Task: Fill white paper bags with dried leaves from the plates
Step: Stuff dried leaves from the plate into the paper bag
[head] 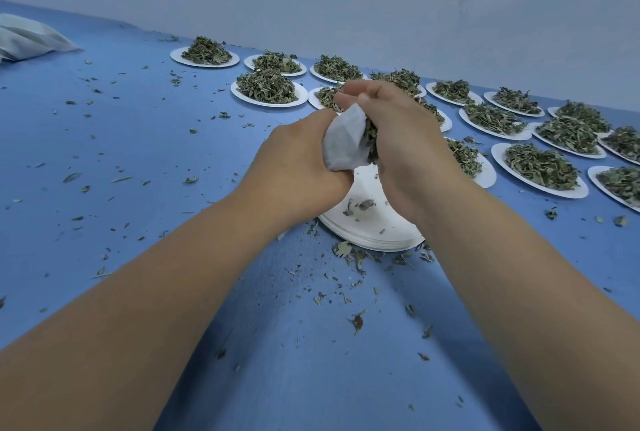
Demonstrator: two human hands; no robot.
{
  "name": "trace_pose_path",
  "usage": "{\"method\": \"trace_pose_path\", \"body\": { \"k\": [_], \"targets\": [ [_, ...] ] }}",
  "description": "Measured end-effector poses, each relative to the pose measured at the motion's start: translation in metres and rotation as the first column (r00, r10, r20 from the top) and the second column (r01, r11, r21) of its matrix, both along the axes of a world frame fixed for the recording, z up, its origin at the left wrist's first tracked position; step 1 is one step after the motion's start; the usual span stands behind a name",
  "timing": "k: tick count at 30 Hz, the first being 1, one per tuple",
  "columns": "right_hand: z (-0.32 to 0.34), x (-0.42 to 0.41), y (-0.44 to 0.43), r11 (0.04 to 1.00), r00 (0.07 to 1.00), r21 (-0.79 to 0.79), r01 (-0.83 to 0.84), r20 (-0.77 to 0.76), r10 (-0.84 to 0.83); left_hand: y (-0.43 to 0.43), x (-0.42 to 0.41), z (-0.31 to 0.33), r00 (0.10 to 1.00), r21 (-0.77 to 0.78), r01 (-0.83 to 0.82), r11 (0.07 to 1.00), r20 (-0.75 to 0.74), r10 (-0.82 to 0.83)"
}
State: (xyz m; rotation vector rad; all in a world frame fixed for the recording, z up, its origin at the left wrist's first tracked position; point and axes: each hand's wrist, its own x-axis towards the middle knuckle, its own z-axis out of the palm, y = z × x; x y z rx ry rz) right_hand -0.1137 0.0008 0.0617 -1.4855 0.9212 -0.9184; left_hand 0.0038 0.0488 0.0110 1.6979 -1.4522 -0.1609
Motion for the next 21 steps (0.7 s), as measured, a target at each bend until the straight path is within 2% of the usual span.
{"method": "trace_pose_path", "body": {
  "k": [3, 7, 10, 16, 19, 21],
  "targets": [
    [0.004, -0.001, -0.005, 0.998, 0.996, 0.007, -0.065, -0.056, 0.066, 0.002, 0.0, -0.001, 0.998, 0.016, 0.008, 1.0, 0.061, -0.009],
    [0.007, 0.001, -0.013, 0.98, 0.954, -0.121, -0.161, -0.275, 0.122, 0.002, 0.002, 0.0, 0.993, 0.006, 0.015, 1.0, 0.116, -0.016],
    [0.008, 0.0, -0.019, 0.978, 0.938, -0.059, -0.203, -0.299, 0.176, 0.004, 0.004, 0.0, 0.992, 0.0, 0.064, 0.998, 0.11, -0.063],
    [0.009, 0.002, -0.021, 0.978, 0.945, -0.116, -0.175, -0.298, 0.134, 0.002, 0.006, -0.002, 0.991, -0.008, 0.101, 0.995, 0.087, -0.1],
    [0.01, 0.007, -0.015, 0.951, 0.906, -0.159, -0.266, -0.379, 0.19, -0.002, 0.005, -0.004, 0.992, -0.013, 0.11, 0.994, 0.07, -0.109],
    [0.009, 0.011, -0.014, 0.945, 0.905, -0.161, -0.286, -0.371, 0.211, -0.005, 0.005, -0.005, 0.993, -0.019, 0.07, 0.997, 0.096, -0.068]
  ]
}}
